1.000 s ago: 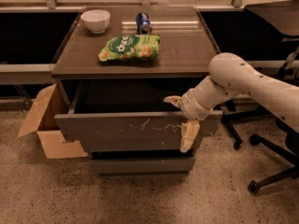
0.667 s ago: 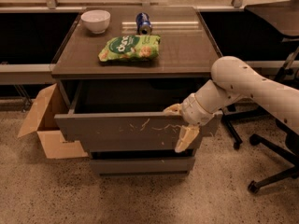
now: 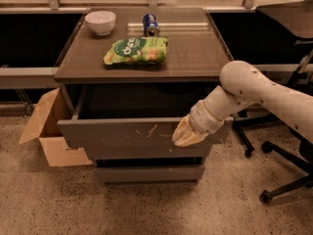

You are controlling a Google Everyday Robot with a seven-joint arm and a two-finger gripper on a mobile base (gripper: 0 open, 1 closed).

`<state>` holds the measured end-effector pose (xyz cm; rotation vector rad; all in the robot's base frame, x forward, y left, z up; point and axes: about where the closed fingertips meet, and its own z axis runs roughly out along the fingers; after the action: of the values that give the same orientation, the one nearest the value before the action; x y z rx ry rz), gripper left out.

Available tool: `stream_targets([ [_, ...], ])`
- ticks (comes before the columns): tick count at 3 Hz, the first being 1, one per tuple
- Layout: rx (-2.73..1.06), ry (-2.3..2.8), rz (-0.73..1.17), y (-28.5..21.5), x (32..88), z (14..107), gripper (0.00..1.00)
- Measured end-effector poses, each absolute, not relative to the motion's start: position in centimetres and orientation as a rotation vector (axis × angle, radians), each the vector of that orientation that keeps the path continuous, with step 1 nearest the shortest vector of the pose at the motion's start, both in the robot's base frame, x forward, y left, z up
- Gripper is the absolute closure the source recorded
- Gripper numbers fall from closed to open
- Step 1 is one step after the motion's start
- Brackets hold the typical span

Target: Open top drawer

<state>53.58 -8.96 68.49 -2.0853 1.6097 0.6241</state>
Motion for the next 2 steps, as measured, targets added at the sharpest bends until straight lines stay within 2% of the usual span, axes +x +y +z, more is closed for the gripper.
stream_targets([
  [1,-2.020,1.601,0.497,-10.8,55.2,70.8,1.00],
  [2,-1.965,1.597,0.401,-12.1,56.6,72.7,0.00],
])
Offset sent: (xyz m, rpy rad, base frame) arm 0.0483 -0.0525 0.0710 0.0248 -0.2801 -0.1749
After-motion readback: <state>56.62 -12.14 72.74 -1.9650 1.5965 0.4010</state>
